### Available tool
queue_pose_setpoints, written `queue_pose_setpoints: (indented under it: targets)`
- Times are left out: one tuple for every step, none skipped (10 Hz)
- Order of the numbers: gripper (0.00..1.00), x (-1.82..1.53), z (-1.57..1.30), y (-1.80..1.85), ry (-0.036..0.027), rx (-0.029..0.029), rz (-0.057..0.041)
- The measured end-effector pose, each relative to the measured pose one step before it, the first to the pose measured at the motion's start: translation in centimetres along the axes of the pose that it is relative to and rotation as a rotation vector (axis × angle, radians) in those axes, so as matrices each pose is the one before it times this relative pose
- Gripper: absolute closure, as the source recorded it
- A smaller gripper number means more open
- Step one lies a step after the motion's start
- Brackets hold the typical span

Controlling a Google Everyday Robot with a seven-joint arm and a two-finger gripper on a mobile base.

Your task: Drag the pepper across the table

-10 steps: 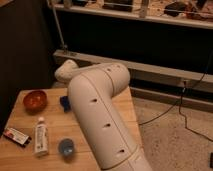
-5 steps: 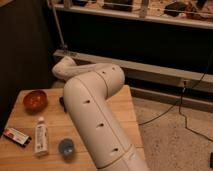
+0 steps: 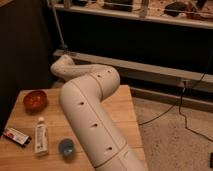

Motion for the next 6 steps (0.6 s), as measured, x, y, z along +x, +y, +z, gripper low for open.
queue_pose_setpoints:
  targets:
    - [1.0, -0.39, 0.058, -0.04, -0.00048, -0.00187, 0.00222]
    - [1.0, -0.369, 0.1, -0.049, 0.00095, -0.00228, 0.0033]
    - [1.0, -0.324, 0.087, -0.088, 0.00038, -0.00171, 0.00458]
    - [1.0, -0.26, 0.024, -0.088, -0.00143, -0.00101, 0.00466]
    - [1.0, -0.591, -0.156, -0.218, -0.00773, -0.00314, 0.01127]
    - [1.0, -0.332, -0.127, -0.116, -0.00533, -0.00214, 0.00662]
